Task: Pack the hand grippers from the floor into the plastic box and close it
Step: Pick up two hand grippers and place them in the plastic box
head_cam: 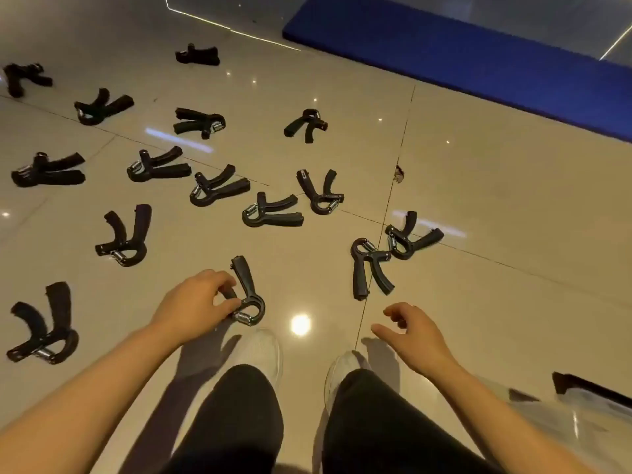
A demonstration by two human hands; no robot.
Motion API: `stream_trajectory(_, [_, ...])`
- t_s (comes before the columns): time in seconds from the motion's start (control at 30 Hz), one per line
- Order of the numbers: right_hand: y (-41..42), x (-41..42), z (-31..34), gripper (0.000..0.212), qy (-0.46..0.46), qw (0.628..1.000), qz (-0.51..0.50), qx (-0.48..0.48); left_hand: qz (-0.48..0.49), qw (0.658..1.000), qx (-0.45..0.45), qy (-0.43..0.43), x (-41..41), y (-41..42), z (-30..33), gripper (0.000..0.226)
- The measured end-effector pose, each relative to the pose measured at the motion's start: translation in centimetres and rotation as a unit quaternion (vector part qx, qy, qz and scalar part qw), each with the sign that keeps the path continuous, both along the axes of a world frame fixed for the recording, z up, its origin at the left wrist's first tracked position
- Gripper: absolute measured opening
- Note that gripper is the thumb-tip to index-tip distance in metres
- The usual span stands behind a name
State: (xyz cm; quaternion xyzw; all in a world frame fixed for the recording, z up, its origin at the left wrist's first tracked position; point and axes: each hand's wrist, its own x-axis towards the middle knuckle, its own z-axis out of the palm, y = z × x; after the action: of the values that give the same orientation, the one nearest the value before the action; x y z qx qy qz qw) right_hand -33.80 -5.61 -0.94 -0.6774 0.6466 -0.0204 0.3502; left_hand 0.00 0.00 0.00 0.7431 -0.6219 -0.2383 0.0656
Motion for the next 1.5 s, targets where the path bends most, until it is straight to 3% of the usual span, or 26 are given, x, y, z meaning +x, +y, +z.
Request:
stream_trajectory(0.13, [-3.0, 1.8, -4.7, 0.049, 0.043, 0.999, -0.008, -0.017, 0.026, 0.999, -0.017, 0.024, 0.7, -2.3, -4.0, 0.039])
stream_trajectory(0.23, [-5.9, 2.3, -8.0, 0.072, 0.115, 0.992, -0.020, -0.056, 0.018, 0.998, -0.034, -0.040, 2.0, -3.1, -8.0, 0.055])
stream_trajectory(0.3, [-8.0, 2.1, -9.6, 0.087, 0.157, 0.985, -0.040, -0.063, -0.016, 0.996, -0.041, -0.080, 2.5, -4.0, -10.2, 0.071])
stream_trajectory(0.4, [-10.0, 1.7, -11.4, 0.097, 0.201, 0.979, -0.018, -0.035, -0.115, 0.987, -0.014, -0.115, 2.5, -4.8, -12.8, 0.074])
stream_trajectory(0.5, [-10.1, 2.2, -11.8, 0.092, 0.215, 0.976, -0.018, -0.027, -0.181, 0.976, 0.021, -0.119, 2.0, -5.6, -13.8, 0.075])
stream_trajectory(0.63, [-10.3, 3.6, -11.6, 0.083, 0.192, 0.981, -0.022, -0.021, -0.134, 0.987, 0.025, -0.089, 2.0, -7.1, -14.0, 0.079])
stream_trajectory(0.93, [-9.6, 5.0, -11.3, 0.092, 0.210, 0.956, 0.204, -0.036, -0.039, 0.995, 0.018, -0.091, 1.8, -7.4, -14.4, 0.065])
stream_trajectory(1.33, [-9.9, 4.2, -12.0, 0.101, 0.200, 0.943, 0.258, -0.068, -0.068, 0.988, -0.032, -0.134, 2.2, -8.8, -14.9, 0.069])
stream_trajectory(1.5, [-10.4, 3.9, -12.2, 0.099, 0.171, 0.949, 0.256, -0.071, -0.001, 0.997, -0.005, -0.073, 1.5, -10.2, -15.8, 0.077])
